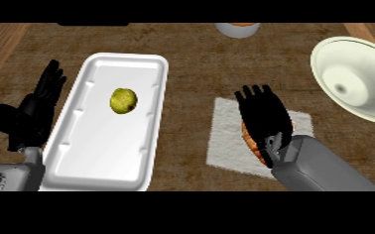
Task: Pick the croissant from the placemat and place it in the bowl
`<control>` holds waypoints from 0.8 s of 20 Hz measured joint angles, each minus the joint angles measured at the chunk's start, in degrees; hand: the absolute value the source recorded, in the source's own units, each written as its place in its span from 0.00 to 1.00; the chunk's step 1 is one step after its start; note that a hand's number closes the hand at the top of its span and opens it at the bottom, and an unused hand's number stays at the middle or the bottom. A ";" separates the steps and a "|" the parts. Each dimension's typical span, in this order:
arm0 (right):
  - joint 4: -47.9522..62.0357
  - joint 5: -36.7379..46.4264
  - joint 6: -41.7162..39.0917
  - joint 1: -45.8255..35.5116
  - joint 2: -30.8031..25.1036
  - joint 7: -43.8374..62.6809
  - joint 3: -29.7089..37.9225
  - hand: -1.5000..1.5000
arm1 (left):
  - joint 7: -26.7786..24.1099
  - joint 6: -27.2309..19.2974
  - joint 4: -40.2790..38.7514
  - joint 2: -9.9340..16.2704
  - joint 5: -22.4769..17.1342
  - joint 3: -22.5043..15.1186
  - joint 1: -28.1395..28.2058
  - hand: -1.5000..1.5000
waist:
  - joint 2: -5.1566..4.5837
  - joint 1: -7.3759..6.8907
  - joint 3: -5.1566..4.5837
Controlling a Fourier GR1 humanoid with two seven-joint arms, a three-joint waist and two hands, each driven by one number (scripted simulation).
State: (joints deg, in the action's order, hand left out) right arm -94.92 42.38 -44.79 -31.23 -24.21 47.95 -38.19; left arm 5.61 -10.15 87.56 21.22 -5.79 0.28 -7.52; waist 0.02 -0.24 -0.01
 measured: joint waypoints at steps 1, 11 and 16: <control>-0.43 1.55 0.55 0.93 0.34 -0.03 -0.60 0.00 | -0.24 0.53 -0.24 0.21 -0.14 0.60 0.04 0.50 | 0.00 0.04 0.00; 4.35 11.07 3.10 7.08 4.18 -4.39 -0.02 0.00 | -0.43 1.62 -1.57 -2.47 2.54 1.79 -1.12 0.50 | -0.02 0.17 0.02; 5.45 14.80 4.61 9.78 4.17 -7.60 1.73 0.00 | 2.11 2.50 -0.03 -2.64 3.01 3.17 -1.99 0.50 | 0.00 0.17 0.02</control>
State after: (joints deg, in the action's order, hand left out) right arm -89.47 57.17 -40.17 -21.45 -20.03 40.35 -36.46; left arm 7.72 -7.65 87.53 18.58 -2.78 3.45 -9.51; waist 0.02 -0.07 0.01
